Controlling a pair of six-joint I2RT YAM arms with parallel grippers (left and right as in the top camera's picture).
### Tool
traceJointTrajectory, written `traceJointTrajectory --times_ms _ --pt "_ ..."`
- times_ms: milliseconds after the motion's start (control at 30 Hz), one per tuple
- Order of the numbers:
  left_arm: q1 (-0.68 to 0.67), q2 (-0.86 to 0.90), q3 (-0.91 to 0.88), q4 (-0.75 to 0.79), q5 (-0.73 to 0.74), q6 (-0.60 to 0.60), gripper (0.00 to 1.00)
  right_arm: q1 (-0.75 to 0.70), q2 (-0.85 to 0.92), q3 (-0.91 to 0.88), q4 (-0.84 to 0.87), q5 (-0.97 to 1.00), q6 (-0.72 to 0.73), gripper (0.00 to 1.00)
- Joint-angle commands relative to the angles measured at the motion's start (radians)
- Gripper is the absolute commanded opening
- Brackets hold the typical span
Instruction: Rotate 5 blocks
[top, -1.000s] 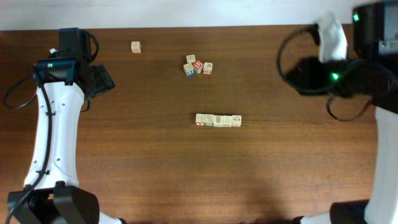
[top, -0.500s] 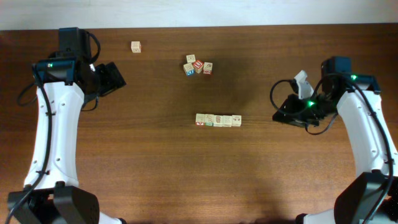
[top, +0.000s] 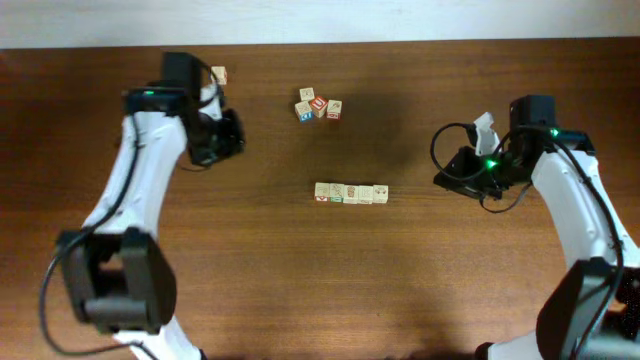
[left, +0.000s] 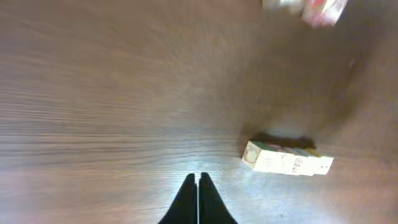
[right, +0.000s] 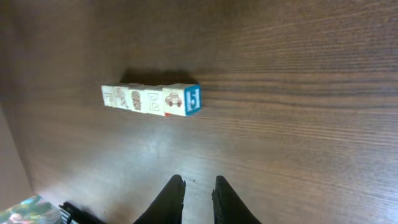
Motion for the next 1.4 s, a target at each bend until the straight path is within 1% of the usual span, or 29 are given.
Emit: traceJointTrajectory --times_ms 0,67,233,333,433,500,533,600,1000,1133,1367 --pt "-0.042 0.075 -0.01 0.019 0.052 0.025 0.0 0.024 0.081 -0.008 0.018 -0.005 -0.033 0.18" --pt "-0.062 0.097 -0.01 0.026 0.055 0.034 0.0 0.045 0.116 -0.008 0.025 -0.003 -0.058 0.18" --pt "-0.087 0.132 -0.01 0.06 0.111 0.124 0.0 0.09 0.171 -0.008 0.071 -0.002 -0.079 0.18" --pt "-0.087 0.154 -0.01 0.079 0.18 0.191 0.0 0.091 0.176 -0.008 0.093 0.0 -0.092 0.18" --pt "-0.087 0.173 -0.01 0.093 0.191 0.201 0.0 0.091 0.176 -0.008 0.108 0.022 -0.098 0.18" --pt "-0.087 0.188 -0.01 0.096 0.202 0.232 0.0 0.091 0.177 -0.008 0.118 0.045 -0.098 0.17" --pt "-0.087 0.201 -0.01 0.095 0.238 0.267 0.0 0.091 0.179 -0.008 0.122 0.044 -0.113 0.18" --pt "-0.087 0.218 -0.01 0.094 0.279 0.298 0.0 0.091 0.185 -0.008 0.127 0.046 -0.121 0.17" --pt "-0.098 0.237 -0.01 0.097 0.277 0.301 0.0 0.098 0.233 -0.008 0.135 0.047 -0.133 0.17" --pt "-0.126 0.246 -0.01 0.098 0.277 0.346 0.0 0.13 0.237 -0.008 0.165 0.048 -0.147 0.17" --pt "-0.14 0.275 -0.01 0.102 0.278 0.349 0.0 0.156 0.238 -0.008 0.209 0.051 -0.145 0.17"
